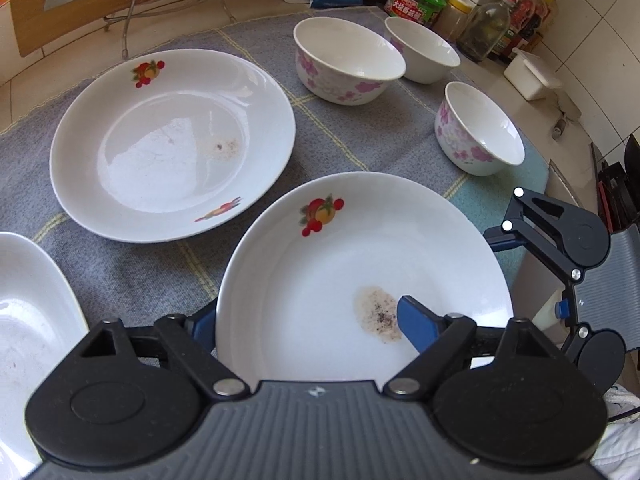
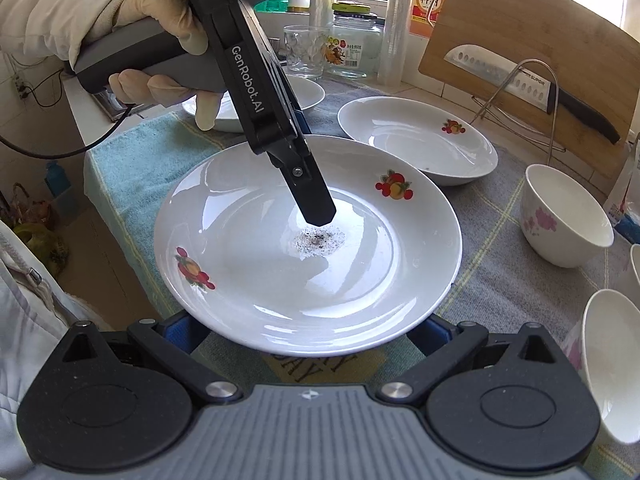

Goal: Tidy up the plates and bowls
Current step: 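Lift the stained plate with the left tool and carry it toward another plate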

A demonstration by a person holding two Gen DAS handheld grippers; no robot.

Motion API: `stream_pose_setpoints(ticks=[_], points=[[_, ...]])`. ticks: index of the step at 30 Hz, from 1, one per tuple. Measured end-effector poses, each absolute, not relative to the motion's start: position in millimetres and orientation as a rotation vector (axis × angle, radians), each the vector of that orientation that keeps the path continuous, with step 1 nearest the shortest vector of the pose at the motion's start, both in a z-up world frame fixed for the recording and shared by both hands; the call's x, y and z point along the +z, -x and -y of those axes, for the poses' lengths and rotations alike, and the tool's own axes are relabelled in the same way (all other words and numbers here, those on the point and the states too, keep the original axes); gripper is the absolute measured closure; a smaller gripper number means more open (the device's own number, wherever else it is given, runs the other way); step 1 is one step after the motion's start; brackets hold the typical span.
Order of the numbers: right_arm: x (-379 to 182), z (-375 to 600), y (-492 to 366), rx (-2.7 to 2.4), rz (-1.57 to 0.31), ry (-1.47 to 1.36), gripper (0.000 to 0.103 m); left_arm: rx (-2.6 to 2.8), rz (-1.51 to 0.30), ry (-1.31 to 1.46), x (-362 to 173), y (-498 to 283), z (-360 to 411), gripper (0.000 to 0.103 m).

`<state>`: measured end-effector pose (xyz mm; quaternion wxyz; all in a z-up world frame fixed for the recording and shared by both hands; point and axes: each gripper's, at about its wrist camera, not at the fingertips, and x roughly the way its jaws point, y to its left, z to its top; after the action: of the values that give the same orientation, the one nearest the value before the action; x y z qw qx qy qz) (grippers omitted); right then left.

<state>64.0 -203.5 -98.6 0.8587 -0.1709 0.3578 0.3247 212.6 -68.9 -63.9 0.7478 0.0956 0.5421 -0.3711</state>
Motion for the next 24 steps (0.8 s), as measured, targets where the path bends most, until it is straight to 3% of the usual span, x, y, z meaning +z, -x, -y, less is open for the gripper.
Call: stream_pose_setpoints(ticks=[24], points=[[-70, 107, -123, 0.866, -0.687, 0.419, 0.0, -0.645, -1.095, -0.065, -27, -227, -59, 0.015]])
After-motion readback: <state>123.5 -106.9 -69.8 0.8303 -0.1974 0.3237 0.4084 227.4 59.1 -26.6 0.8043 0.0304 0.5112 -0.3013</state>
